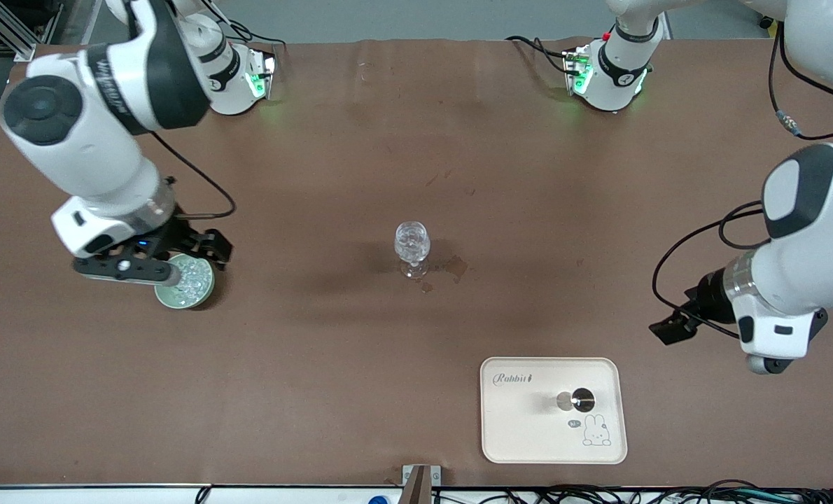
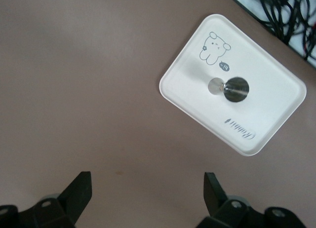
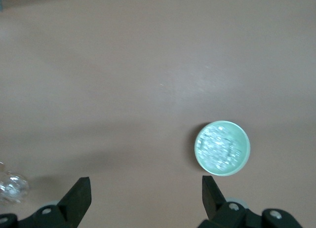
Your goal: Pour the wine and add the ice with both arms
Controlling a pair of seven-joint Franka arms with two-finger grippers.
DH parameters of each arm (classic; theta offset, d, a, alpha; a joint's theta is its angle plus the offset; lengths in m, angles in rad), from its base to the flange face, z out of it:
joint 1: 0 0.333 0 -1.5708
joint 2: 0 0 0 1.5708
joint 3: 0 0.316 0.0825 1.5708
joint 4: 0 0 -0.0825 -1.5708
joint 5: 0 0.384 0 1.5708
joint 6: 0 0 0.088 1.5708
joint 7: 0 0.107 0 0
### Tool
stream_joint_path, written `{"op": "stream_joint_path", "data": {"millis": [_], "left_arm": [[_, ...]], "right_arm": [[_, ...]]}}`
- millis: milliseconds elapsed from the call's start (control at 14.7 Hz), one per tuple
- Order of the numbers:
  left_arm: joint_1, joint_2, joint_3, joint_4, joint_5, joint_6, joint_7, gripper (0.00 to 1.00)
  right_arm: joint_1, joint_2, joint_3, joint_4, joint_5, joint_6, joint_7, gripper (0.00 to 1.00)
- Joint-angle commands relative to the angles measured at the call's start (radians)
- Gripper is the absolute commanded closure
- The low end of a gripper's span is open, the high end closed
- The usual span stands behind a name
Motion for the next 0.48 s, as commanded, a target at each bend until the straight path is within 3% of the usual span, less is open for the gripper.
{"op": "stream_joint_path", "data": {"millis": [0, 136, 272, 408], "left_arm": [[0.001, -0.091, -0.004, -0.036, 0.054, -0.06, 0.188, 0.0], [0.003, -0.166, 0.01, -0.046, 0.045, -0.073, 0.323, 0.0], [-0.012, -0.243, 0.066, -0.088, 0.013, -0.097, 0.467, 0.0], [-0.102, -0.337, 0.233, -0.13, -0.083, -0.102, 0.549, 0.0]], "right_arm": [[-0.073, -0.083, 0.021, -0.077, 0.002, -0.051, -0.046, 0.01], [-0.114, -0.112, 0.021, -0.094, 0.004, -0.088, -0.07, 0.01], [-0.168, -0.166, 0.021, -0.147, 0.005, -0.089, -0.156, 0.02], [-0.217, -0.209, 0.021, -0.183, 0.007, -0.091, -0.218, 0.02]]}}
